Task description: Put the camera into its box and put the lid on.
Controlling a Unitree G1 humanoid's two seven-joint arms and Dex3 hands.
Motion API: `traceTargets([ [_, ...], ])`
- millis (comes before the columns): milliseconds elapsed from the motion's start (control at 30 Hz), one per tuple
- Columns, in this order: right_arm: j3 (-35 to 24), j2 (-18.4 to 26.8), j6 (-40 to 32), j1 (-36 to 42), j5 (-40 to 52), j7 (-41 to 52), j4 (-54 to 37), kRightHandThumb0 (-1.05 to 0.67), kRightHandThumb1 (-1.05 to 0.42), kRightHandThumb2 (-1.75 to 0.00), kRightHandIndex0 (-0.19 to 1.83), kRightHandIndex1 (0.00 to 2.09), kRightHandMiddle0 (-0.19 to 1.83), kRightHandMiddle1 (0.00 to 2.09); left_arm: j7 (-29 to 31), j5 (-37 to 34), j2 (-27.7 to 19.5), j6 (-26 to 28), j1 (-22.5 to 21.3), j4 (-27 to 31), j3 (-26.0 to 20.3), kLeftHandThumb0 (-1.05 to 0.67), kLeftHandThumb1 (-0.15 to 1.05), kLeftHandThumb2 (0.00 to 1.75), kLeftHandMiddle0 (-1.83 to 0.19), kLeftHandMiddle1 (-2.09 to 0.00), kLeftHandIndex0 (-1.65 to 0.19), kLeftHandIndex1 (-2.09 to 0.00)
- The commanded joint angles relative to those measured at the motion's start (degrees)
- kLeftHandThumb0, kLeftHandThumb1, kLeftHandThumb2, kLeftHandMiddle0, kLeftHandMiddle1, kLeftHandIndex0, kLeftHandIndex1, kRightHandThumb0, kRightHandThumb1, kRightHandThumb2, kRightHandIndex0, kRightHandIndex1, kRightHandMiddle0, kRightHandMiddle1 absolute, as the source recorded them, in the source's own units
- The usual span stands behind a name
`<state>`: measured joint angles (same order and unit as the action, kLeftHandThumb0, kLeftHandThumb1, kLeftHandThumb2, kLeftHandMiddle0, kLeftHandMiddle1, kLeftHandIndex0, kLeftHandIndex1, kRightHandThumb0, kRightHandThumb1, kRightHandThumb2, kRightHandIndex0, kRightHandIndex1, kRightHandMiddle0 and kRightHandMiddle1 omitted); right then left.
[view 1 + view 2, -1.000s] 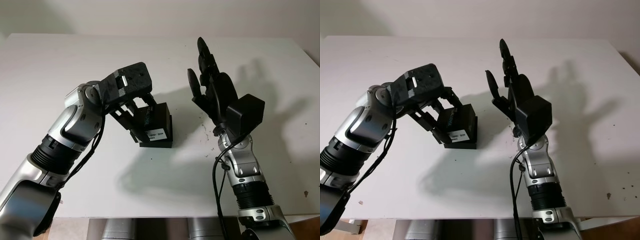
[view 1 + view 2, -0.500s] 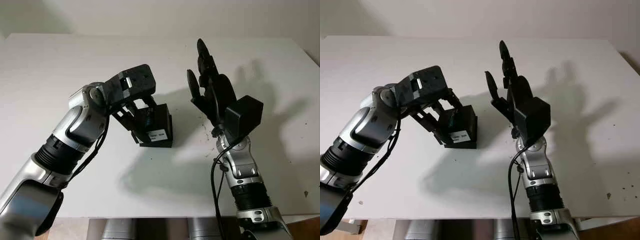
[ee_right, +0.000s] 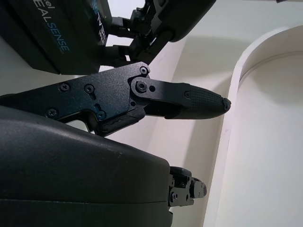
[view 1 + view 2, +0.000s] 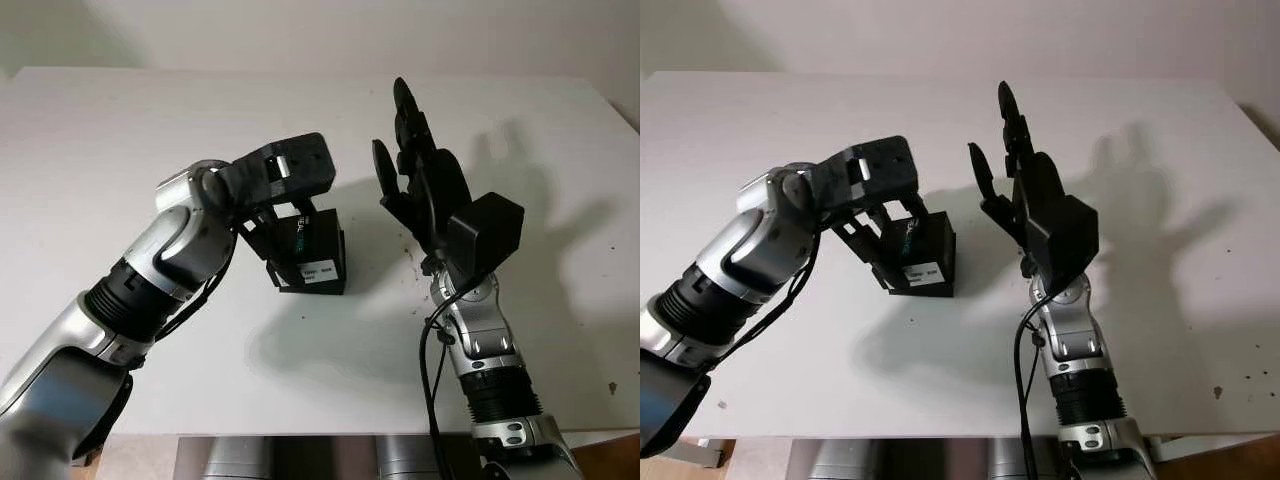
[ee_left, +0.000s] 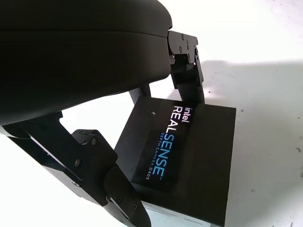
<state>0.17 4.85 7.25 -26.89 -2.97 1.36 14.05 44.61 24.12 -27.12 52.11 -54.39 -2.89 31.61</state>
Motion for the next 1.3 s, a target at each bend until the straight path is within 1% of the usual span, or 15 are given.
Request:
traceTargets([
  [0,0.1,-0.1,0.8,0.2,-0.4,-0.3,-0.6,-0.72,-1.05,-0.52,-0.08,0.06,-0.01,0.07,0.5,0.3,-0.2,-1.1,0.0,0.4,1.0,-0.19,0.90,0.05,-0.37,-1.84,-0.23,-1.71],
  [133,0.1,-0.1,0.8,0.3,-0.5,-0.5,-0.7,-0.71,-1.05,-0.52,-0.07,0.06,-0.01,0.07,0.5,1.5,-0.4,-1.9,0.4,0.3,1.6,-0.18,0.90,0.05,-0.41,-1.86,-0.24,-1.67],
  [200,0.1,0.0,0.5,0.4,-0.5,-0.5,-0.9,-0.72,-1.05,-0.51,-0.08,0.06,-0.01,0.06,0.7,1.9,-0.5,-2.5,0.6,0.2,1.7,-0.18,0.90,0.05,-0.28,-1.85,-0.26,-1.64],
  [233,0.1,0.0,0.4,0.4,-0.6,-0.6,-0.9,-0.72,-1.05,-0.51,-0.08,0.06,-0.01,0.06,0.8,2.2,-0.6,-2.9,0.7,0.2,1.7,-0.19,0.90,0.05,-0.27,-1.86,-0.26,-1.63],
  [300,0.2,0.0,0.7,0.4,-0.8,-0.8,-0.6,-0.72,-1.05,-0.52,-0.08,0.06,-0.01,0.06,0.9,2.4,-0.6,-3.6,1.0,0.1,1.4,-0.18,0.90,0.06,-0.36,-1.88,-0.25,-1.64],
  [400,0.2,-0.1,1.1,0.4,-1.1,-1.0,-0.3,-0.72,-1.05,-0.52,-0.07,0.06,-0.01,0.06,1.5,3.2,-0.7,-4.1,0.6,-0.1,1.6,-0.21,0.91,0.06,-0.25,-1.83,-0.26,-1.61],
  [533,0.3,-0.3,1.4,0.2,-1.4,-1.2,-0.1,-0.71,-1.05,-0.53,-0.07,0.06,-0.01,0.06,1.6,2.8,0.0,-4.3,0.6,0.0,0.4,-0.21,0.91,0.06,-0.24,-1.81,-0.23,-1.57],
  [633,0.4,-0.2,2.1,0.0,-1.5,-1.3,0.5,-0.70,-1.05,-0.53,-0.07,0.06,-0.01,0.06,2.0,2.7,0.3,-4.3,0.0,-0.2,0.5,-0.21,0.92,0.06,-0.36,-1.84,-0.24,-1.58],
  [667,0.4,-0.3,1.9,0.0,-1.7,-1.4,0.3,-0.70,-1.05,-0.54,-0.07,0.06,-0.01,0.06,2.4,2.9,0.2,-4.3,-0.4,-0.3,0.8,-0.22,0.92,0.05,-0.32,-1.82,-0.25,-1.58],
  [733,0.5,-0.4,1.8,0.0,-1.7,-1.6,0.1,-0.70,-1.05,-0.54,-0.07,0.06,-0.01,0.06,3.1,3.8,0.0,-4.2,-1.1,-0.5,1.8,-0.25,0.91,0.05,-0.10,-1.66,-0.26,-1.57],
  [867,0.9,-0.4,2.1,0.3,-2.7,-2.3,0.3,-0.72,-1.05,-0.55,-0.06,0.06,-0.01,0.06,4.2,4.4,0.4,-3.0,-1.6,-0.7,1.7,-0.22,0.90,0.05,-0.25,-1.74,-0.27,-1.58],
  [1067,1.1,-0.6,2.3,0.5,-3.0,-2.6,0.5,-0.71,-1.05,-0.54,-0.05,0.06,0.01,0.06,5.8,5.6,0.5,-1.2,-3.0,-0.3,2.9,-0.24,0.91,0.05,-0.30,-1.77,-0.25,-1.57],
  [1167,1.0,-0.7,2.3,0.5,-2.6,-2.4,0.6,-0.71,-1.05,-0.53,-0.06,0.06,0.01,0.06,6.4,6.5,0.7,-1.1,-3.9,-0.4,3.4,-0.26,0.90,0.05,-0.12,-1.69,-0.26,-1.55],
  [1233,1.0,-0.9,1.9,0.5,-2.3,-2.2,0.5,-0.71,-1.05,-0.53,-0.06,0.06,0.01,0.06,6.2,6.7,0.8,-2.0,-4.0,-0.7,3.4,-0.26,0.89,0.05,-0.08,-1.63,-0.30,-1.53],
  [1267,1.0,-0.9,1.6,0.5,-2.3,-2.3,0.3,-0.71,-1.05,-0.53,-0.06,0.06,0.01,0.06,6.3,7.2,0.6,-2.6,-4.1,-0.9,3.8,-0.26,0.89,0.05,-0.12,-1.65,-0.31,-1.52],
])
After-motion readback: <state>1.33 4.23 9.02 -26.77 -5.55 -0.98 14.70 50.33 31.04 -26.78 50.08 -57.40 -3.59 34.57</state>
